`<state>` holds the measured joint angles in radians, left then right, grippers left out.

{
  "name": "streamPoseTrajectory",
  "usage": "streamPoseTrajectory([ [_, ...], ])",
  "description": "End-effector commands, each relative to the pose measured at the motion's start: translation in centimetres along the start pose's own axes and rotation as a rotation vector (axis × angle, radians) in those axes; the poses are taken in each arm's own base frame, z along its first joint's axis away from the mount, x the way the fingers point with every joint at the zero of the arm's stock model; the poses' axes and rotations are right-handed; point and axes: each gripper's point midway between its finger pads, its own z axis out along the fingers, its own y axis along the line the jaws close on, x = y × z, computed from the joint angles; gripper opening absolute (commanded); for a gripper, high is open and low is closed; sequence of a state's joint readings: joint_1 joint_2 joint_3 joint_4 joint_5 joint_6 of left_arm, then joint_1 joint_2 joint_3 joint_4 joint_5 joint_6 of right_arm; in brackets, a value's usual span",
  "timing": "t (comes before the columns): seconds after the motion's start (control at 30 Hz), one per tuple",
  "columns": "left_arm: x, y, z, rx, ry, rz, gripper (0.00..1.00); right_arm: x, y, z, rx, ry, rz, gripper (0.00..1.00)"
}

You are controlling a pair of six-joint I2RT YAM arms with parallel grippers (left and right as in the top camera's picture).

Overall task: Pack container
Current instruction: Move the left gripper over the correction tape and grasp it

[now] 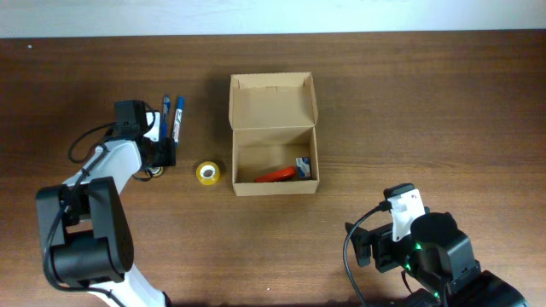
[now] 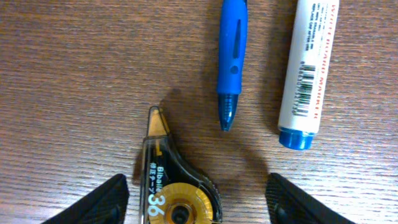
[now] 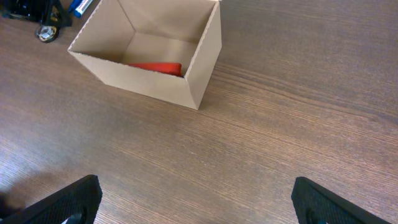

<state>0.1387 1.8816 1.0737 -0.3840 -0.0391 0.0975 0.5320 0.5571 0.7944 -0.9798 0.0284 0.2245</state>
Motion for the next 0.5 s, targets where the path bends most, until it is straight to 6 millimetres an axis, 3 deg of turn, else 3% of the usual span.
streamPoseTrajectory([
  [0.0, 1.94, -0.01, 1.37, -0.002, 0.072, 0.015, 0.63, 0.01, -0.06, -0.06, 0.004, -0.005, -0.008, 0.99],
  [0.1, 2.0, 0.01, 1.37, -0.004, 0.075, 0.015, 0.5, 0.01, -0.06, -0.06, 0.004, -0.005, -0.008, 0.99],
  [0.47, 2.65, 0.83, 1.27, -0.052, 0.103, 0.018, 0.24, 0.01, -0.06, -0.06, 0.004, -0.005, -0.008, 0.99],
])
